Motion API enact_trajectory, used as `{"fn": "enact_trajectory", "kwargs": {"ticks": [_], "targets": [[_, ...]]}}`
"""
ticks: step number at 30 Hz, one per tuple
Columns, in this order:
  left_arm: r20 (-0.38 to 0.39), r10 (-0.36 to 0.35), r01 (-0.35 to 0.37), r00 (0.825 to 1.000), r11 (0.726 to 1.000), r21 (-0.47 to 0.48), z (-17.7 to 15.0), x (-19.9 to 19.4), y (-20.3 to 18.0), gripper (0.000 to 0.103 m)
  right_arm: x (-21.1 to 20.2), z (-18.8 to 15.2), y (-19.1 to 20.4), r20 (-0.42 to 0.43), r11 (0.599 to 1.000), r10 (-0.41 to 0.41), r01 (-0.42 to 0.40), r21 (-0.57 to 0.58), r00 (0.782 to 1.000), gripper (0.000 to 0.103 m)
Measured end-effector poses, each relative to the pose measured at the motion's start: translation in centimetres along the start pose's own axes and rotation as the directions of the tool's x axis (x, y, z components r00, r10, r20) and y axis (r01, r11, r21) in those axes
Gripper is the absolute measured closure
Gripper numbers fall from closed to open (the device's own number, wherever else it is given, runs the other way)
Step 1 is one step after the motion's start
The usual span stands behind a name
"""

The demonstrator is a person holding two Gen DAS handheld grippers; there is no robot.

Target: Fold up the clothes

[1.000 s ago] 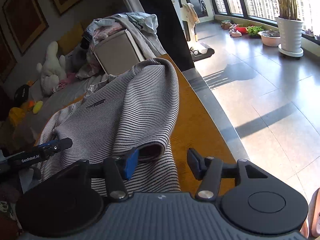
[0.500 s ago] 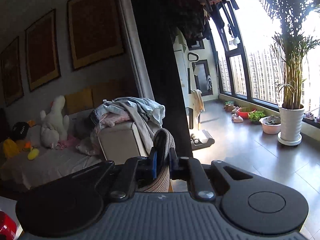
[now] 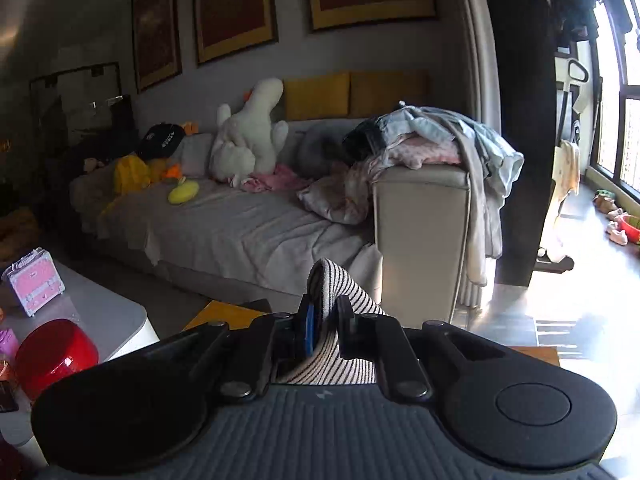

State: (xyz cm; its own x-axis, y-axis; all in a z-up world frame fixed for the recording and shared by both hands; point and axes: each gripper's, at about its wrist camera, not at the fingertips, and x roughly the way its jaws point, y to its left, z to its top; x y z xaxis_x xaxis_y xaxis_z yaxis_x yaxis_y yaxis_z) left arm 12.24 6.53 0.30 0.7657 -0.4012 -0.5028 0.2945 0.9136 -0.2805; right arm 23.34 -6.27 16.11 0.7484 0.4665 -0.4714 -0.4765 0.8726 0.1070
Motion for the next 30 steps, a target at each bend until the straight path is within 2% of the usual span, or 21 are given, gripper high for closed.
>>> {"fn": "enact_trajectory", "kwargs": {"ticks": [7, 9, 10, 16, 18, 21, 24, 27, 29, 30], "targets": [[-0.003, -0.012, 0.011, 1.0, 0.999, -0.048, 0.2, 0.1, 0.7, 0.0, 5.2, -3.0, 1.6, -0.137, 1.0, 0.03, -0.029, 0.008, 0.99, 0.09], [-0.007, -0.012, 0.012, 1.0, 0.998, -0.056, 0.2, 0.2, 0.8, 0.0, 5.5, -3.4, 1.5, -0.15, 0.999, 0.034, -0.031, 0.024, 0.988, 0.082], [-0.009, -0.012, 0.011, 1.0, 0.998, -0.06, 0.2, 0.2, 0.9, 0.0, 5.3, -3.6, 1.3, -0.147, 0.999, 0.03, -0.026, 0.029, 0.989, 0.079], [-0.009, -0.025, 0.024, 1.0, 0.997, -0.072, 0.4, 0.0, 1.2, 0.0, 2.6, -5.0, -0.4, -0.137, 0.999, -0.013, 0.018, 0.031, 0.991, 0.078], [-0.01, -0.031, 0.03, 0.999, 0.998, -0.064, 0.6, -0.5, 1.3, 0.0, 1.1, -6.0, -0.9, -0.133, 0.999, -0.038, 0.042, 0.021, 0.99, 0.076], [-0.029, -0.004, 0.005, 1.0, 1.0, 0.029, 1.2, -2.2, 1.3, 0.0, -1.3, -8.2, -1.0, -0.128, 0.996, -0.086, 0.081, -0.044, 0.988, 0.072], [-0.011, 0.064, -0.063, 0.998, 0.992, 0.105, 2.3, -4.6, 2.1, 0.0, -3.3, -10.7, 1.1, -0.141, 0.985, -0.051, 0.027, -0.168, 0.989, 0.072], [0.027, 0.173, -0.174, 0.985, 0.983, 0.053, 4.7, -6.4, 4.4, 0.0, -4.3, -13.4, 4.2, -0.176, 0.972, 0.028, -0.068, -0.224, 0.984, 0.072], [0.052, 0.243, -0.244, 0.968, 0.97, 0.012, 6.2, -7.3, 6.0, 0.0, -4.6, -15.1, 7.0, -0.216, 0.955, 0.132, -0.182, -0.233, 0.968, 0.072], [0.062, 0.257, -0.257, 0.964, 0.966, -0.001, 6.7, -7.7, 6.3, 0.0, -4.8, -15.8, 8.3, -0.232, 0.941, 0.181, -0.237, -0.241, 0.956, 0.072]]}}
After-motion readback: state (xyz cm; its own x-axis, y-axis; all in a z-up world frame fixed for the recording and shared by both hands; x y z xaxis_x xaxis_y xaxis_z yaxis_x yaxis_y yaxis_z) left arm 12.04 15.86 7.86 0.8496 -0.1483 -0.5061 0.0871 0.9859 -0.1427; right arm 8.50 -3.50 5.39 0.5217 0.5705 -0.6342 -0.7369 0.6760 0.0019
